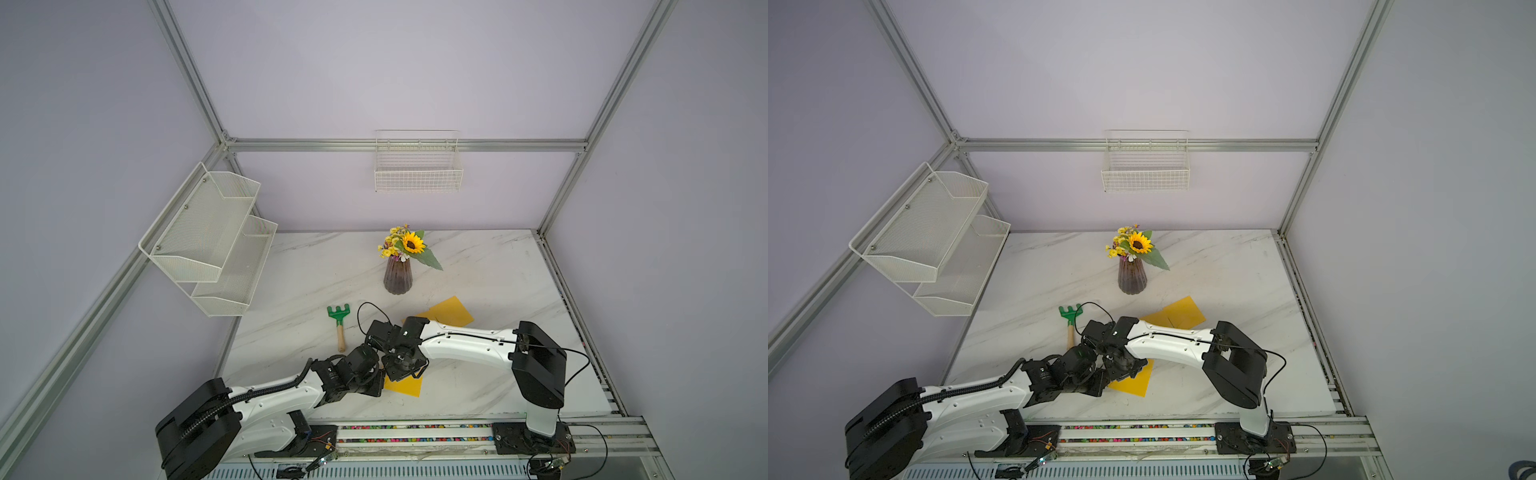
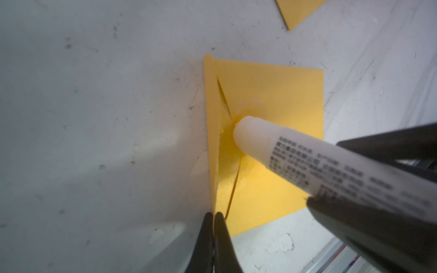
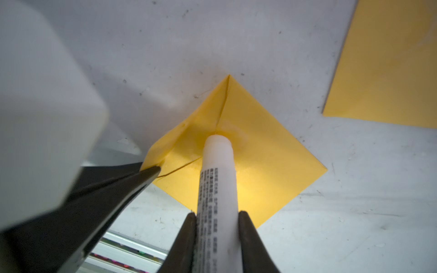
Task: Seal the envelope with a glue stick
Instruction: Apply the envelope at the center of the board.
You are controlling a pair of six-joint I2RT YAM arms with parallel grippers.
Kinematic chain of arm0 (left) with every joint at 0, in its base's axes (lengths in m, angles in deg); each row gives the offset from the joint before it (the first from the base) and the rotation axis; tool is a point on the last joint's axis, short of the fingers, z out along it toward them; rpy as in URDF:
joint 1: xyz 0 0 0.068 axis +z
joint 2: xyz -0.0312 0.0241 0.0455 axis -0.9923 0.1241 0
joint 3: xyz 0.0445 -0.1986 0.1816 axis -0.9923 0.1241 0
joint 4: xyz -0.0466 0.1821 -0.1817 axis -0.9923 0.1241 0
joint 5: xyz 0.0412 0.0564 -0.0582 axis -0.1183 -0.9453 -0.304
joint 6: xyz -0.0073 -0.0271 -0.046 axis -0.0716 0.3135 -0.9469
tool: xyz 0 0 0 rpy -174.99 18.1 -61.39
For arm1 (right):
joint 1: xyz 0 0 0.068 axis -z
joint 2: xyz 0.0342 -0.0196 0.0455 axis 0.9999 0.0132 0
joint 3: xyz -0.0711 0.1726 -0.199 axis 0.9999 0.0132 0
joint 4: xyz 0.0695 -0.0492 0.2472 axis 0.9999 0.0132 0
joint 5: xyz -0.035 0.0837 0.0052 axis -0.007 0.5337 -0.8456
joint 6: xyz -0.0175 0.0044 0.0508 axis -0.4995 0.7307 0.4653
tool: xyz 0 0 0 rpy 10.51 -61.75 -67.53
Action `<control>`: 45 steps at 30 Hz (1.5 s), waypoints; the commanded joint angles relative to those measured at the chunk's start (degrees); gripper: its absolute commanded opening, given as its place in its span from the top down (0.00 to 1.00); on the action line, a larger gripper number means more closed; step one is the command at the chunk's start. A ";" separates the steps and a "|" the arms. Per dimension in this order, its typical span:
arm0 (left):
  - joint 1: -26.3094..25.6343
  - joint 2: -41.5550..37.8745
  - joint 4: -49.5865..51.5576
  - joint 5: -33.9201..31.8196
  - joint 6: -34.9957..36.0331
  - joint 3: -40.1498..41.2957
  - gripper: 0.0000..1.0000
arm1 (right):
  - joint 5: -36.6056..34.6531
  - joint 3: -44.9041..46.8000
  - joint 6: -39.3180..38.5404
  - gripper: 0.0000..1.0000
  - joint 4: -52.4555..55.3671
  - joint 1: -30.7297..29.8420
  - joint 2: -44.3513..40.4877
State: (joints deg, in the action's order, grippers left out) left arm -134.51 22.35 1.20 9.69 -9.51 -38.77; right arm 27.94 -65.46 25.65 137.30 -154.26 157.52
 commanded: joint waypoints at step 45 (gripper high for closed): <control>-5.56 1.21 -7.57 0.95 7.20 0.05 0.98 | 9.72 -7.36 -10.59 1.00 20.11 7.09 5.74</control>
State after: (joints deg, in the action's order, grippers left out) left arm -139.51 23.05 -4.42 11.39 -3.41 -37.39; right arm 34.33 -73.16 17.60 156.17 -147.20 162.07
